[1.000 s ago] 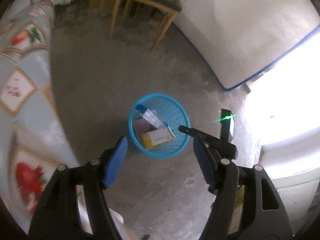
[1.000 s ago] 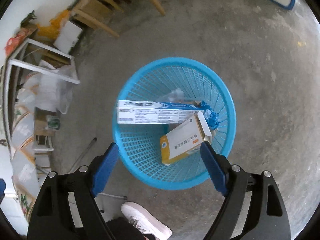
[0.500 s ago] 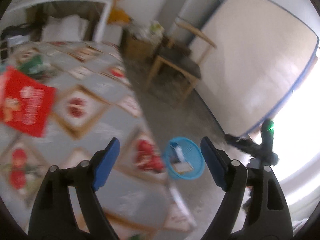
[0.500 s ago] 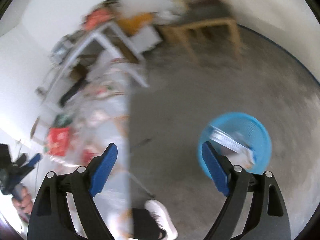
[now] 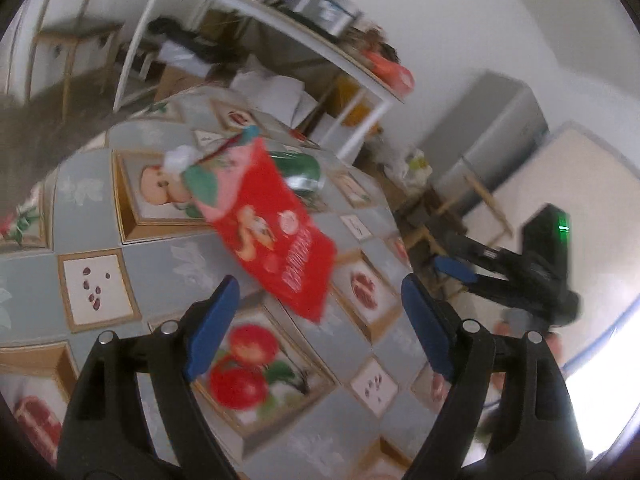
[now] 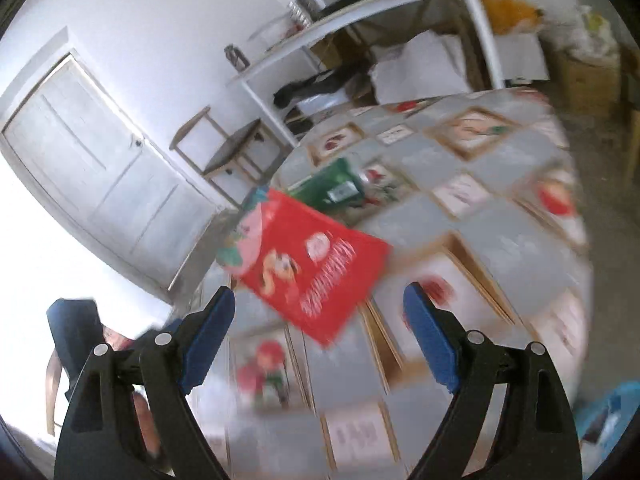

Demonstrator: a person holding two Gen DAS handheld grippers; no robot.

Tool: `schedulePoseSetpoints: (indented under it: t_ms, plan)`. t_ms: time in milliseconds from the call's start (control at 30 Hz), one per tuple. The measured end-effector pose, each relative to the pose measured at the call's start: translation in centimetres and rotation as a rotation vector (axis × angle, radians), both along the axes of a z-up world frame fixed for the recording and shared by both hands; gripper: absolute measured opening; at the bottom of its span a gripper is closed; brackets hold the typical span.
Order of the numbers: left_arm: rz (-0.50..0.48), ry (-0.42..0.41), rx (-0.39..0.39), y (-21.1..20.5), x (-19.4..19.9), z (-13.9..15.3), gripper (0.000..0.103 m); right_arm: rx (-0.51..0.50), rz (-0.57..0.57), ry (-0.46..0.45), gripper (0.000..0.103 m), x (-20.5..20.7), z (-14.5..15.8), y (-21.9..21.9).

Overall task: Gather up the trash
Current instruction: 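Grasp the red snack bag with the left tool while the right tool reaches for the green bottle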

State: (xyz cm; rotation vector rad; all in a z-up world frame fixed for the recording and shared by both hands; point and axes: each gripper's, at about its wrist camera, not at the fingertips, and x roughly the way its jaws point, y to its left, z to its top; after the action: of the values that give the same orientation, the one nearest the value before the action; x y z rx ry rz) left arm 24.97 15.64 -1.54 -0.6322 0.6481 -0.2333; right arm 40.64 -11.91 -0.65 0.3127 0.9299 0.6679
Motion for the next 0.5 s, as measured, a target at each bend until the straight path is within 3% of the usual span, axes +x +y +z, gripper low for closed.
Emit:
schedulePoseSetpoints:
  t_ms: [100, 200, 333, 500]
  plan:
    - [0.034, 0.036, -0.082, 1.9, 2.1, -1.9, 0.074, -0.016, 0.004, 0.059, 0.078, 4.7, -1.9, 3.6]
    - [0.081, 0.124, -0.167, 3.6, 5.2, -4.6, 0.07, -0.047, -0.007, 0.113, 0.074, 8.9, -4.5, 6.4]
    - [0.084, 0.202, -0.228, 4.2, 7.9, -7.2, 0.065, -0.049, -0.013, 0.174, 0.072, 11.5, -7.6, 7.9]
    - [0.094, 0.257, -0.266, 4.3, 9.5, -9.3, 0.042, 0.01, 0.006, 0.238, 0.066, 11.5, -9.4, 8.1]
